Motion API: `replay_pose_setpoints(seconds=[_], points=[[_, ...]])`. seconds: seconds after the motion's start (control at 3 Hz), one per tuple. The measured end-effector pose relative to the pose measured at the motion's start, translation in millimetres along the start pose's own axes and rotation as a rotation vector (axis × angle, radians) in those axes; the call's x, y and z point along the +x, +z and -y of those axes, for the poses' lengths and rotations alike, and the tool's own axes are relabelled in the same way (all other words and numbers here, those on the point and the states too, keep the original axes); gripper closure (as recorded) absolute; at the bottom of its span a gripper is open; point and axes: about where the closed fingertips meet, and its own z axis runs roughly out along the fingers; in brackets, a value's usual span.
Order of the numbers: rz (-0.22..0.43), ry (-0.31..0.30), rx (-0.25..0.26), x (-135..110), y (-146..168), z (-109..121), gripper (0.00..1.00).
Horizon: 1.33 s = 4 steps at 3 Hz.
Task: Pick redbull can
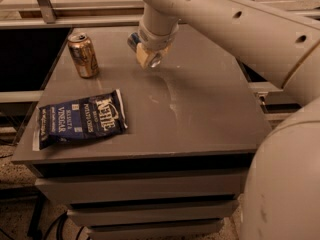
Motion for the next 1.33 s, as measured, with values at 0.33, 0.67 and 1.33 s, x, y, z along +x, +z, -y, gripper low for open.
replay_pose_setpoints(seconds=[0.33,0.67,1.33], points=[[0.017,-0.007,-0.004,0,-19,12,1.0],[0.037,-0.024,-0.008,-2,-38,23,1.0],[0.07,-0.068,-0.009,-11,-72,39,1.0]])
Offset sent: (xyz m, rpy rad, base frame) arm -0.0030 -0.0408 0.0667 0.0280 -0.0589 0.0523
